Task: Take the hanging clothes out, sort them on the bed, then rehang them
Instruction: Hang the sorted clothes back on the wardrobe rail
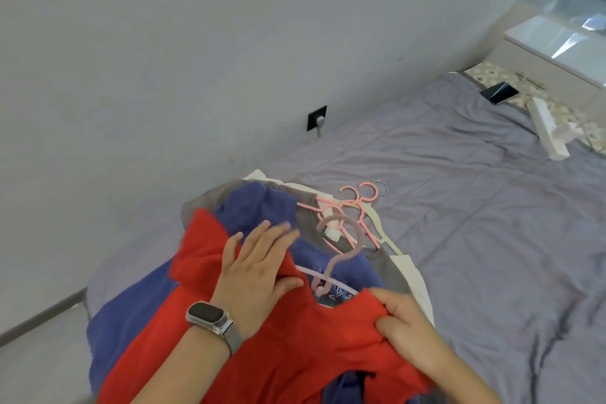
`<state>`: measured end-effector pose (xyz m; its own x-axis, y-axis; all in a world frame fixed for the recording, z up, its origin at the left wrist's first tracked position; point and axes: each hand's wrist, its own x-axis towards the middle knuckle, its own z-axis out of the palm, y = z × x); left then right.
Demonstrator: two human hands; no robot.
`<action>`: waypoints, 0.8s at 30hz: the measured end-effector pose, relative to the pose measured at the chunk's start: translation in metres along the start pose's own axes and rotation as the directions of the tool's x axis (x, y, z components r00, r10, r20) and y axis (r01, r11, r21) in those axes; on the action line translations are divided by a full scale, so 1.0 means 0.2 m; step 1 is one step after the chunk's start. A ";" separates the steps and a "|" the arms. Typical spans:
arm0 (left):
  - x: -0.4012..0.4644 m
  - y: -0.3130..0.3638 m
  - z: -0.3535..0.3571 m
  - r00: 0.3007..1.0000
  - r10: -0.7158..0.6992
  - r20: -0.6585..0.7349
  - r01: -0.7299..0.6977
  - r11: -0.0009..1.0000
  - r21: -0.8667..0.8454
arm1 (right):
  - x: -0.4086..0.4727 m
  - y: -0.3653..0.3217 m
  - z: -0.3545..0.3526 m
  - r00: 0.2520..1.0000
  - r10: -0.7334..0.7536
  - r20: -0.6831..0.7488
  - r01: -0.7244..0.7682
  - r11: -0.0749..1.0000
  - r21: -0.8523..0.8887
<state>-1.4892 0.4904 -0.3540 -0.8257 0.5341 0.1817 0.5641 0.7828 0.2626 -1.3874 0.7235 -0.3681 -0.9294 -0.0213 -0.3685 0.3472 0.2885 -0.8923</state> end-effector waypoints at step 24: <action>-0.26 -0.09 -0.48 0.968 0.004 0.253 0.009 0.999 -0.049 | 0.03 -0.12 0.09 0.978 0.053 -0.203 -0.052 0.999 0.008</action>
<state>-1.4565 0.4170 -0.2769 -0.7970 0.6007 -0.0626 0.5564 0.7707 0.3105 -1.3988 0.6998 -0.3527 -0.9158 0.1883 -0.3547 0.3963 0.2816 -0.8739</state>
